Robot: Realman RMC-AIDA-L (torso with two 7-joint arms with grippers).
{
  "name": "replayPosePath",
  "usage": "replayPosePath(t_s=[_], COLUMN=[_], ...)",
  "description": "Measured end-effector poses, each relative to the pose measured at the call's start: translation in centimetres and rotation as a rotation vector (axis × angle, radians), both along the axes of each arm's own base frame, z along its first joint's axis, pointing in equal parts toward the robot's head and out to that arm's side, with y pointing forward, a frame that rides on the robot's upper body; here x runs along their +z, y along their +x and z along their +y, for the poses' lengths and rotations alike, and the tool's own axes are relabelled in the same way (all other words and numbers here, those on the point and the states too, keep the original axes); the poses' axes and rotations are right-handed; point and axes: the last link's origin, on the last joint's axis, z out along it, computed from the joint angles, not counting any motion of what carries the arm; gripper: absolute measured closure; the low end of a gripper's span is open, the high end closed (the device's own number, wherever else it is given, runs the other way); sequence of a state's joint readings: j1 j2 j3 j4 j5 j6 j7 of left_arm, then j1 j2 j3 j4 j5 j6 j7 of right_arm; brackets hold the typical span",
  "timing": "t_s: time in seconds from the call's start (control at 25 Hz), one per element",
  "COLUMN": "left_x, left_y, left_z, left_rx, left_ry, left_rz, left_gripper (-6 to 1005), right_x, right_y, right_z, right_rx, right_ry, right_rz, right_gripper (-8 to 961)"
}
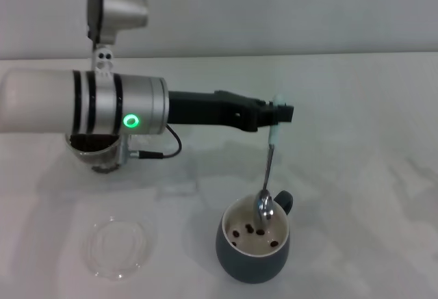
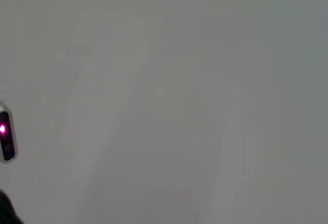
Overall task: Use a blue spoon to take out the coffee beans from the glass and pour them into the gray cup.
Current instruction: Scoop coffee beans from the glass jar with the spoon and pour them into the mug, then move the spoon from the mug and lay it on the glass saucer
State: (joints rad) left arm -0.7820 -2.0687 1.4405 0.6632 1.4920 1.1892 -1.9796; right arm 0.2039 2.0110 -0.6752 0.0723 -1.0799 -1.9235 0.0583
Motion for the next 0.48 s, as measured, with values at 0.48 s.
replayPosePath(t_s=[0.48], left_x=[4.5], left_y=[-6.4], left_z=[-1.3], left_rx=[0.191], left_ry=[0.143], left_rz=[-0.070], left_gripper=[869], right_x=[0.2], right_y=[-0.1], right_z=[0.2], right_rx=[0.006], right_ry=[0.011], right_rz=[-0.003], right_gripper=[605])
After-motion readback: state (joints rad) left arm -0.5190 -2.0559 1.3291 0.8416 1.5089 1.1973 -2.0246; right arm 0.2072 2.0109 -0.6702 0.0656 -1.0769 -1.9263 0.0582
